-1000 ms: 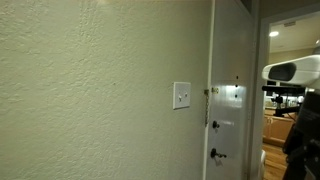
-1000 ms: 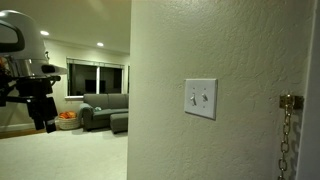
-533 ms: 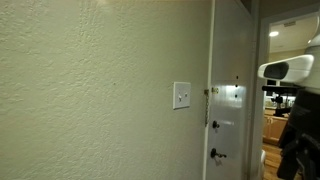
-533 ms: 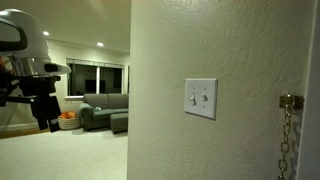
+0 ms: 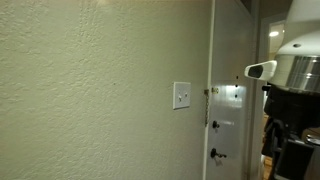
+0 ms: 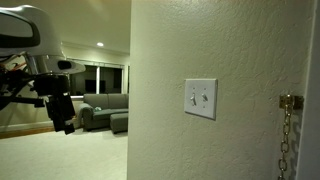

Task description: Flick down the right light switch

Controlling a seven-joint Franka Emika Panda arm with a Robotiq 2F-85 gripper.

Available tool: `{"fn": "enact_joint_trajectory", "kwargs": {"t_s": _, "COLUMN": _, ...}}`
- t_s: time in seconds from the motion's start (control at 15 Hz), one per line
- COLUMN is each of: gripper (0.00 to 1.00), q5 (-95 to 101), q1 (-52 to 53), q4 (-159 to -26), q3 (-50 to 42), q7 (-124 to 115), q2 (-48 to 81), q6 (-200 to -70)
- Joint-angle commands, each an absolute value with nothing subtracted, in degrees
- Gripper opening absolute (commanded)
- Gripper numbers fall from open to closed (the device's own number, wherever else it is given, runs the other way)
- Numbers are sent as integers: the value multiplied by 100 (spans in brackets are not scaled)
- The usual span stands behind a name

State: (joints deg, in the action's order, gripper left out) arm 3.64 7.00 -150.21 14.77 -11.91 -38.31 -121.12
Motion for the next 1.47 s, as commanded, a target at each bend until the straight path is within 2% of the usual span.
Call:
{"fn": "enact_joint_trajectory", "kwargs": {"t_s": 0.0, "gripper": 100, "q5": 658, "q1": 465, "q4": -14888, "q3": 1259, "q7": -1109, "q2": -3611, "q6": -12356}}
{"fn": "enact_joint_trajectory", "kwargs": {"t_s": 0.53, "gripper": 100, "q5": 1225, "q1": -48, "q4": -14399, "q3": 875, "q7": -1049, "q2": -2971, "q6": -12981}}
{"fn": "enact_joint_trajectory", "kwargs": {"t_s": 0.93, "gripper": 100, "q5": 1026, "q1": -53, "q4": -13756, "q3": 288, "q7": -355, "q2": -2365, "q6": -12883}}
{"fn": "enact_joint_trajectory", "kwargs": {"t_s": 1.4, "gripper": 100, "q5": 1080, "q1": -43, "q4": -13665, "q3": 281, "q7": -438, "q2": -2263, "q6": -12892}}
